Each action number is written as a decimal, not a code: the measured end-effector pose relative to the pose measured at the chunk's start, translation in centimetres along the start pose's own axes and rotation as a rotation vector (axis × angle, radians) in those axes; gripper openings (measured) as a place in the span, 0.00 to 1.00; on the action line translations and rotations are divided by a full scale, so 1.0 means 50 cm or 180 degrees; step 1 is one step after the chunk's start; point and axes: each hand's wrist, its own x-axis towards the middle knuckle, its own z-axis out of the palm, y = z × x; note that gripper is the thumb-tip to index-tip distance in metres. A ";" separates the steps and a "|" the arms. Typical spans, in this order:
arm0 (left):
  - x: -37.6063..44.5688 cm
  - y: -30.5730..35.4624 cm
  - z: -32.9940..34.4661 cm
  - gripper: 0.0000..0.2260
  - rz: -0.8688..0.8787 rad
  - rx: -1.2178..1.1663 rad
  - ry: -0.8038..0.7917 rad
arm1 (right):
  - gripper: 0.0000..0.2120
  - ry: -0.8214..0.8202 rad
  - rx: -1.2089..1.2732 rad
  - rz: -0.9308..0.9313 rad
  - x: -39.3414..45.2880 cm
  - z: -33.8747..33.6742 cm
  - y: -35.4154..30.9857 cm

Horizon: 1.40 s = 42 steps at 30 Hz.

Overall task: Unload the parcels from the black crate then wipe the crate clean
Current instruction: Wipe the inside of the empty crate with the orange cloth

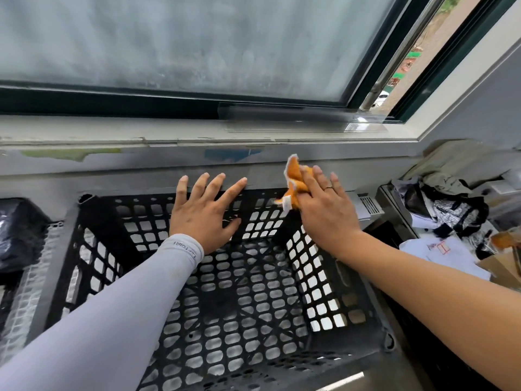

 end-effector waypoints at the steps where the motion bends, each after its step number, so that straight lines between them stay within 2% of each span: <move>1: 0.001 0.001 -0.005 0.38 -0.0001 -0.0013 -0.0041 | 0.26 -0.0028 0.0244 0.0206 0.026 -0.002 -0.004; 4: -0.001 0.002 -0.021 0.39 0.0011 -0.0069 -0.0187 | 0.28 -0.0539 0.0997 0.0485 0.097 0.006 -0.050; 7: -0.016 -0.025 -0.042 0.40 -0.0116 0.0038 -0.0307 | 0.24 -0.0338 0.1624 0.0677 0.117 0.023 -0.125; 9: -0.041 -0.060 -0.058 0.41 -0.0286 0.0202 -0.0350 | 0.26 -0.0248 0.1798 0.0590 0.117 0.023 -0.178; 15: -0.123 -0.159 -0.103 0.40 -0.0763 0.0519 -0.0603 | 0.31 -0.0397 0.1720 -0.0136 0.151 -0.025 -0.338; 20: -0.159 -0.195 -0.127 0.38 -0.0990 0.0601 -0.0705 | 0.33 -0.0514 0.1543 -0.0254 0.173 -0.050 -0.403; 25: -0.157 -0.196 -0.121 0.37 -0.1071 0.0241 -0.0738 | 0.33 -0.0641 0.1472 -0.0488 0.178 -0.065 -0.422; 28: -0.160 -0.197 -0.115 0.37 -0.1028 0.0303 -0.0708 | 0.36 -0.0685 0.1271 -0.0605 0.176 -0.065 -0.417; 33: -0.157 -0.197 -0.113 0.39 -0.1055 0.0315 -0.0673 | 0.40 -0.0499 0.1141 -0.0570 0.170 -0.051 -0.389; 42: -0.152 -0.173 -0.097 0.42 -0.1152 0.0570 -0.0396 | 0.29 -0.0507 0.1057 -0.0141 0.134 0.001 -0.252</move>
